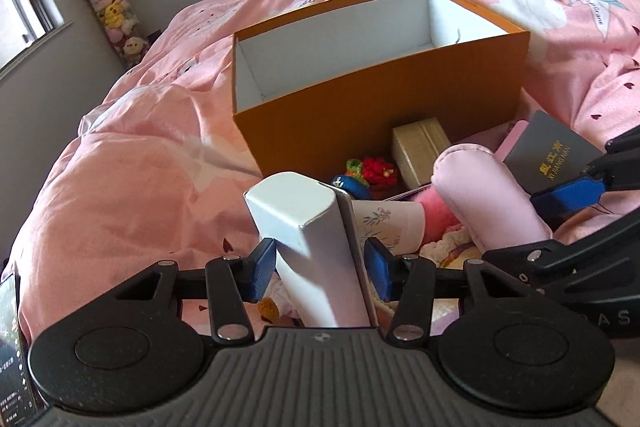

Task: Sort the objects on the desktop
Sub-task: 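Carry the white case and pink pouch with both tools over the orange box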

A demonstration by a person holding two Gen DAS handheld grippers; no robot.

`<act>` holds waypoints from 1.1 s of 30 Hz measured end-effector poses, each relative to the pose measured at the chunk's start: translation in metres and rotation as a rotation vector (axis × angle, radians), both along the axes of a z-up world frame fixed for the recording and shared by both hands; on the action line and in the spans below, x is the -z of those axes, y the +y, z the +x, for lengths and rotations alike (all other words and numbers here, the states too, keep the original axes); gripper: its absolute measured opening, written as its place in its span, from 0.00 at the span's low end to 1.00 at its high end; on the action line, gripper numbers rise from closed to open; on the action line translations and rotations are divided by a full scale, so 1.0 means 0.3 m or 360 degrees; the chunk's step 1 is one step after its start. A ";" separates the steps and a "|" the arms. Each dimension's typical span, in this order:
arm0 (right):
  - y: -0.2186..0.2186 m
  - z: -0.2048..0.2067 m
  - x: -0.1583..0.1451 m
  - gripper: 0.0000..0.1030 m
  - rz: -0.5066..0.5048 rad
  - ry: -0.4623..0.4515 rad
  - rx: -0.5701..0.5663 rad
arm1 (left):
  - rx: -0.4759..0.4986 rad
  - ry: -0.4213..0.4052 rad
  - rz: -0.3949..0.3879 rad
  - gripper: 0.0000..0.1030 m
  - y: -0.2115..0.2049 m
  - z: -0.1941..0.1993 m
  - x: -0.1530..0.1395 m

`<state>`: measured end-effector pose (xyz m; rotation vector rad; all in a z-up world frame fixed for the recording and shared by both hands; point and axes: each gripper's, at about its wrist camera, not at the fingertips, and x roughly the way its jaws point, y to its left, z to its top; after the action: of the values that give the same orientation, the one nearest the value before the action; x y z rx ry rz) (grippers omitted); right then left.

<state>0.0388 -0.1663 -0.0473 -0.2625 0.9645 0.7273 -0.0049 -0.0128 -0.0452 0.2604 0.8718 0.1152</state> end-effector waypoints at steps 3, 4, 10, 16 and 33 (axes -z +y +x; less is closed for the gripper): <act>0.001 -0.012 -0.005 0.42 0.0019 -0.0011 -0.0032 | -0.0044 0.0000 -0.0003 0.54 0.015 0.000 0.004; 0.002 -0.016 -0.011 0.42 0.0017 -0.0024 -0.0037 | -0.0047 -0.0002 -0.0028 0.53 0.022 -0.001 -0.002; -0.002 -0.028 -0.086 0.37 0.0092 -0.0067 -0.0064 | -0.0041 0.0028 -0.0190 0.42 0.070 -0.004 -0.043; -0.008 -0.021 -0.178 0.35 0.0188 -0.0084 -0.0126 | 0.0009 0.0018 -0.0293 0.35 0.081 -0.014 -0.106; 0.031 0.077 -0.410 0.34 0.0180 -0.0549 -0.0274 | 0.0140 -0.0240 -0.0612 0.32 0.161 0.077 -0.400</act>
<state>0.0618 -0.1570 0.0756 -0.3619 0.5757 0.8585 0.0183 0.0354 0.0748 -0.0692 0.7145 -0.1138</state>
